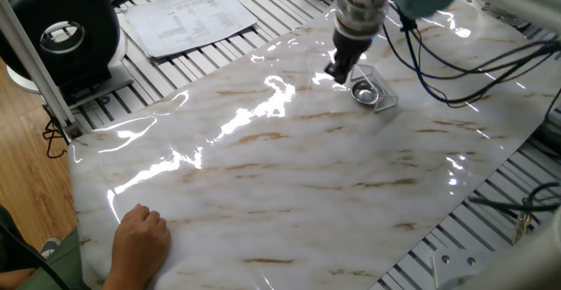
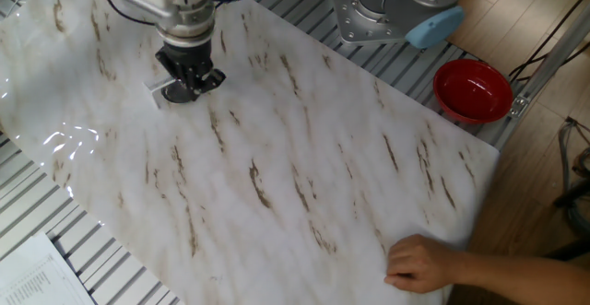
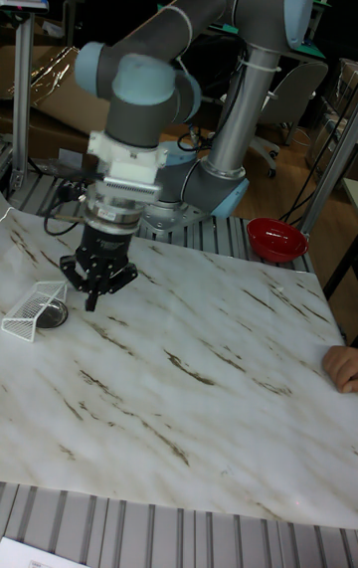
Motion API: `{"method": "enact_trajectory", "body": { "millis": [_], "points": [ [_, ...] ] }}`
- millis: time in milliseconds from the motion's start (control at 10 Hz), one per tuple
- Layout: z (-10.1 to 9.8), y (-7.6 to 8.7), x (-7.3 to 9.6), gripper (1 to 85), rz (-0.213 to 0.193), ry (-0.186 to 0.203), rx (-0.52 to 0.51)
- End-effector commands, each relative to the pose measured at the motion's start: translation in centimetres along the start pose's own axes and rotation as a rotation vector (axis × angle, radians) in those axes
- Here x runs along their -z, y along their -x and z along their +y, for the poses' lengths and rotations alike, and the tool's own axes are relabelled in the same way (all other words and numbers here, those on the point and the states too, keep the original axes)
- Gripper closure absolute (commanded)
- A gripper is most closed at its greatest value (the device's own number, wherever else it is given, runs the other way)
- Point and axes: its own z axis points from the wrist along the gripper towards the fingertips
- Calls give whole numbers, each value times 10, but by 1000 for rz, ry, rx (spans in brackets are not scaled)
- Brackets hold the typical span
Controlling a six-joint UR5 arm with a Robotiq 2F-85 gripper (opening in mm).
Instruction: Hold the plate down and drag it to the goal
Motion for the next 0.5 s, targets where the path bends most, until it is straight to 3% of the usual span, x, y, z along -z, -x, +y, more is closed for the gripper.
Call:
{"method": "enact_trajectory", "body": {
  "millis": [0,300,400],
  "points": [
    [32,13,31,840,-5,36,-70],
    [36,53,34,843,-158,55,-10],
    [38,60,36,843,-188,60,21]
  ]
}}
